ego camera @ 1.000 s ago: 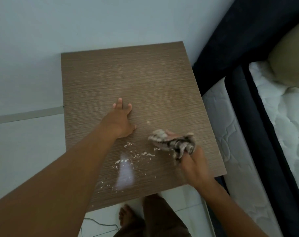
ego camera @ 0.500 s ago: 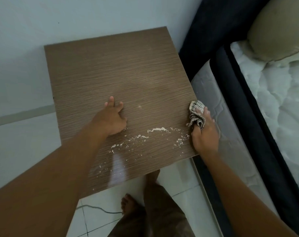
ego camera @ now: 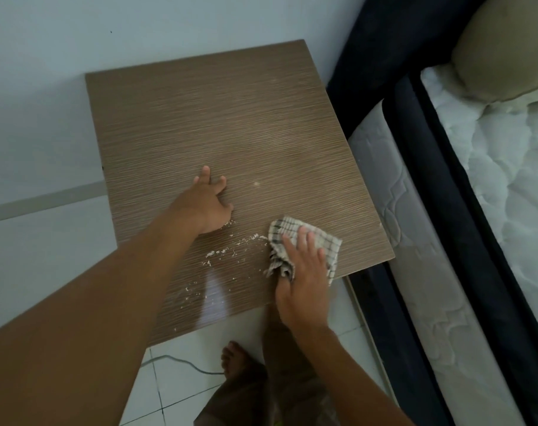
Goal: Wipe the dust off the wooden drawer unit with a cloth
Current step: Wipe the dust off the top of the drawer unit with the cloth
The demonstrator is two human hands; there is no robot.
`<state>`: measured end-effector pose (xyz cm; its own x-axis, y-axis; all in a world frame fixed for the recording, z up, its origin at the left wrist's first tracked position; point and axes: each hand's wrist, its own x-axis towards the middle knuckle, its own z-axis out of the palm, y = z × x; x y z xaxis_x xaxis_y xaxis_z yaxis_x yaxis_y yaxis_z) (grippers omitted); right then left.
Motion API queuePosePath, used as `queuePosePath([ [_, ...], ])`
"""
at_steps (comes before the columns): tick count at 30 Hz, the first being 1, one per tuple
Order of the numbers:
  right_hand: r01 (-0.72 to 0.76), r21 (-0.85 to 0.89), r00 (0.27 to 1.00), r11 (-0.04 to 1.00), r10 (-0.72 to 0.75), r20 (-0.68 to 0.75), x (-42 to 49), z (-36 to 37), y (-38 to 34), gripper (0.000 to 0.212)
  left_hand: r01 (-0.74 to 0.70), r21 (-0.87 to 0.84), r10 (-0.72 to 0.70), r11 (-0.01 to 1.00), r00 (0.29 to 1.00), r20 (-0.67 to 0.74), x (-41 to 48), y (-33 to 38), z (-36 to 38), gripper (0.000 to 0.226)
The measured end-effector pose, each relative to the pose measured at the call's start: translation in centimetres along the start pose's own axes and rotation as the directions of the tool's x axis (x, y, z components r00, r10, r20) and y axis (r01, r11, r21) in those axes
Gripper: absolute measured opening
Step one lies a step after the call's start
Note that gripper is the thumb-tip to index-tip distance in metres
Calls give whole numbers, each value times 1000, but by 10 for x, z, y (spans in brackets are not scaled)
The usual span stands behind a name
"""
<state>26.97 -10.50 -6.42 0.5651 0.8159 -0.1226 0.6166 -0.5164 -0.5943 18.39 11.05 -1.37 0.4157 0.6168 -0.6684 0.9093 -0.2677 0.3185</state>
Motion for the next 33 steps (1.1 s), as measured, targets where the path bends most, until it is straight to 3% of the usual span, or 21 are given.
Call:
queuePosePath([
  [3, 47, 30, 996, 998, -49, 72, -12, 13, -21, 64, -2, 4, 2, 1000, 998, -55, -1, -3, 1, 61],
  [5, 58, 104, 990, 993, -71, 124, -18, 15, -33, 63, -7, -12, 5, 1000, 980, -201, -6, -11, 3, 51],
  [9, -190, 352, 972, 917, 124, 200, -16, -18, -53, 45, -127, -193, 11, 973, 859, -511, -21, -40, 8, 33],
  [11, -259, 420, 964, 870, 206, 168, -3, -40, -60, 27, -184, -289, -35, 940, 788, -614, -31, -56, 10, 30],
  [14, -217, 492, 974, 843, 218, 56, 31, -71, -68, 27, -147, -365, -152, 919, 723, -674, -43, -80, 21, 33],
  [18, -113, 325, 982, 939, 156, -110, 90, -86, -59, 21, 15, -503, -346, 864, 743, -572, -54, -103, 41, 45],
  [20, -153, 210, 983, 966, 171, -72, 115, -71, -37, 27, 98, -574, -449, 813, 733, -511, -61, -107, 48, 51],
  [23, -202, 82, 977, 976, 195, 89, 123, -41, -12, 58, 179, -682, -571, 709, 713, -407, -70, -110, 52, 40],
  [25, -132, 39, 985, 991, 126, 117, 110, -28, -6, 65, 191, -714, -587, 673, 726, -359, -74, -112, 54, 30],
  [29, 87, 49, 983, 995, -93, 160, 71, -17, -12, 69, 198, -773, -614, 602, 735, -290, -77, -120, 53, 34],
  [33, 332, 86, 907, 939, -343, 246, 36, -7, -6, 63, 170, -859, -616, 482, 764, -195, -77, -129, 50, 36],
])
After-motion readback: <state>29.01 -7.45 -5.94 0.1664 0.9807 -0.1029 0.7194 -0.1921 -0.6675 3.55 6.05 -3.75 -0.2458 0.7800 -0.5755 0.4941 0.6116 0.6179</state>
